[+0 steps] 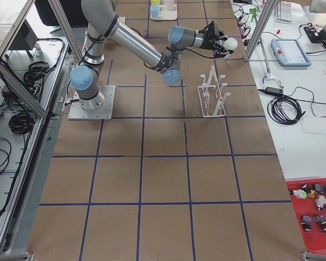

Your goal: Transfer IKEA cup to right arm and place on rack

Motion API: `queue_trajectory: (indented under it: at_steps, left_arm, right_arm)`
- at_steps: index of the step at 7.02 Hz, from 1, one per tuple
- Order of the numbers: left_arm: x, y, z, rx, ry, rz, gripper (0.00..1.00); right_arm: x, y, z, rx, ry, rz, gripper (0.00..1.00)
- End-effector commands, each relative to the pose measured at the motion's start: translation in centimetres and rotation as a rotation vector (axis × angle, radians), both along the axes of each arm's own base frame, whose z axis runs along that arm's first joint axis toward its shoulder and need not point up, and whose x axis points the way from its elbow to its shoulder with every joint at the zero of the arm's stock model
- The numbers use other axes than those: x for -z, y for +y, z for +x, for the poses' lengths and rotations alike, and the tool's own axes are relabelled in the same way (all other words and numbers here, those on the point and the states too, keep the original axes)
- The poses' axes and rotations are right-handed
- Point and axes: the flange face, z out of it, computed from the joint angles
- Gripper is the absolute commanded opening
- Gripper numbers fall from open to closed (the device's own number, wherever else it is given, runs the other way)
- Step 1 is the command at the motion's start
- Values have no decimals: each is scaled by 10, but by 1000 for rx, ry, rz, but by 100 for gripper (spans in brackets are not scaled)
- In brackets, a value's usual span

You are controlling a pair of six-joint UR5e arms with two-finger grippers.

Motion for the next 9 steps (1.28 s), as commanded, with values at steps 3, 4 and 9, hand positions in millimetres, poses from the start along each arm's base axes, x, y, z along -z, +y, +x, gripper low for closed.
queue_trajectory:
  at_steps: [3,4,9]
  left_arm:
    - [-23,-18,-12,49,-30,-31,99]
    - [-19,-19,-12,79,-25,-41,99]
    - [-15,-31,-11,100,-29,-83,99]
  right_arm:
    - [35,-24,-7,22,63,-65,28]
    - [44,-24,-7,17,82,-52,28]
    - [67,-21,-21,45,147,-52,28]
